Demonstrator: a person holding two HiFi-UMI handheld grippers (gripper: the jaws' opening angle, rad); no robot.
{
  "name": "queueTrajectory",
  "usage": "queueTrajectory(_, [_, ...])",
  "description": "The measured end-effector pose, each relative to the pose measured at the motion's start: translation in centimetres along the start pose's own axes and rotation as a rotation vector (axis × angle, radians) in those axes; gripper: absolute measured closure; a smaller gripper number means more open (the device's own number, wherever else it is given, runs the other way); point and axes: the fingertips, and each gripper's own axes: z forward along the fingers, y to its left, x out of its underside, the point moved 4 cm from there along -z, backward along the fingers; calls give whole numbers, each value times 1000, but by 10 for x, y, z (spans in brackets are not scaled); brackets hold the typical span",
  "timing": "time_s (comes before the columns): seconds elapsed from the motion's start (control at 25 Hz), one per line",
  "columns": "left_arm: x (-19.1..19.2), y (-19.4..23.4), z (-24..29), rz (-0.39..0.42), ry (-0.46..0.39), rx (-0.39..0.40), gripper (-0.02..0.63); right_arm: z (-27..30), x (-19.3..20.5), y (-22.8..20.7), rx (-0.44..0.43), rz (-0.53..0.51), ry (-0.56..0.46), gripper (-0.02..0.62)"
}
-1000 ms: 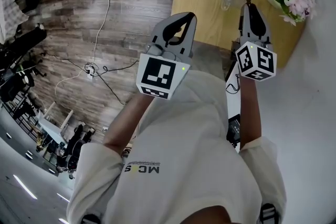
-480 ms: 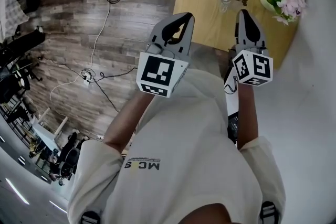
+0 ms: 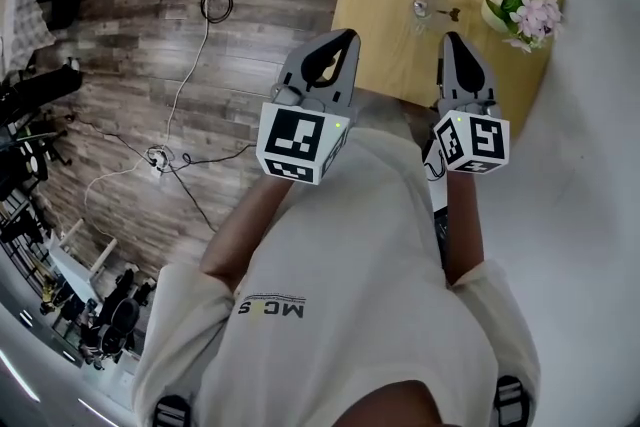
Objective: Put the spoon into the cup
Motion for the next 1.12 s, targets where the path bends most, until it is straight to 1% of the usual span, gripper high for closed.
queueTrajectory(0.32, [-15,-1,-15,7,-75,-8,595,-21,-18,9,-13,-42,-19,560])
queueTrajectory(0.56, [-18,-5,-26,-2,-105,4,595,-39,-33,22,-25,-68,-32,560])
queueTrajectory(0.84, [-17,-7,-32,16,-122,6,595,-46,-34,33,-49,-56,-37,558])
queueTrajectory(1.04, [-16,-9,-35,19,-120,13,595,-50,-40,41,-50,-125,-36,560])
queueTrajectory(1.12, [-16,-11,-34,14,-122,16,595,-50,-40,42,-56,-123,-42,560])
